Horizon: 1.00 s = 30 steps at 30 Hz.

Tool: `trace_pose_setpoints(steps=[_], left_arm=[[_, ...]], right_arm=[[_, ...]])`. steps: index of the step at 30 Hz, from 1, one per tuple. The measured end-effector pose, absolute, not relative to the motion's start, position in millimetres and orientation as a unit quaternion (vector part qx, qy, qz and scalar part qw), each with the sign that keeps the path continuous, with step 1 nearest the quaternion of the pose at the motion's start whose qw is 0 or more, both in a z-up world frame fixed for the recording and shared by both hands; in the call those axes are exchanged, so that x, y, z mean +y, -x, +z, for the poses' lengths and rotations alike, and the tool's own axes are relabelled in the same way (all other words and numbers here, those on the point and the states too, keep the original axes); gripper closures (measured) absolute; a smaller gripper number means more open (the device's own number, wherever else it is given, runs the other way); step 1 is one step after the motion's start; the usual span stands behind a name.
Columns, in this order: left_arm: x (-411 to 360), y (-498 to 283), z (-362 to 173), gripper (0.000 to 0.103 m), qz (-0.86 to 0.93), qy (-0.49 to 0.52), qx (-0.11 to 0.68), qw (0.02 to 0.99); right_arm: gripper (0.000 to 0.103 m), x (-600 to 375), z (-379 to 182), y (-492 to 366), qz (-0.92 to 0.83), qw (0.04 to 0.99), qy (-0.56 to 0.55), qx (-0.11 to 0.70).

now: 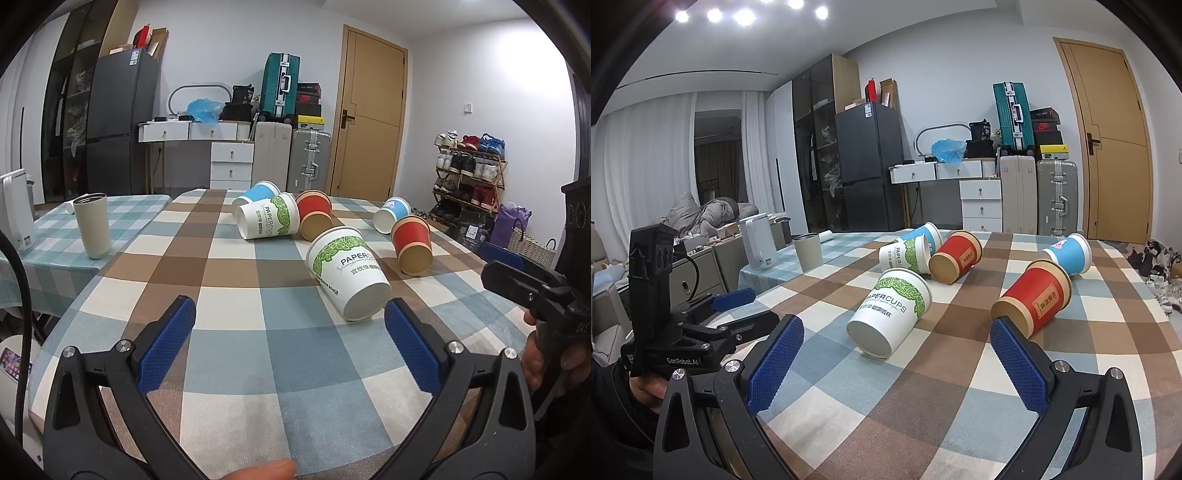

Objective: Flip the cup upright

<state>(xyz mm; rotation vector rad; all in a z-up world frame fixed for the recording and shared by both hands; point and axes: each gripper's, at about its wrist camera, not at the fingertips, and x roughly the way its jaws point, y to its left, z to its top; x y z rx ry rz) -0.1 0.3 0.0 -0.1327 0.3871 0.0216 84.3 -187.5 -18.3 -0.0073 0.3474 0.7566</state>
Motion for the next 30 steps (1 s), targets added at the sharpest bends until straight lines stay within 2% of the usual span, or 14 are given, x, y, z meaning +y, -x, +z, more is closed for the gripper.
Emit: trace_pose_setpoints(steps=[30], left_arm=[[-8.2,-4.5,-2.4,0.001,0.012,0.057,0.185,0.981]], right_arm=[[0.000,-187.0,-18.1,-84.0,0.366,0.915,0.005,0.171]])
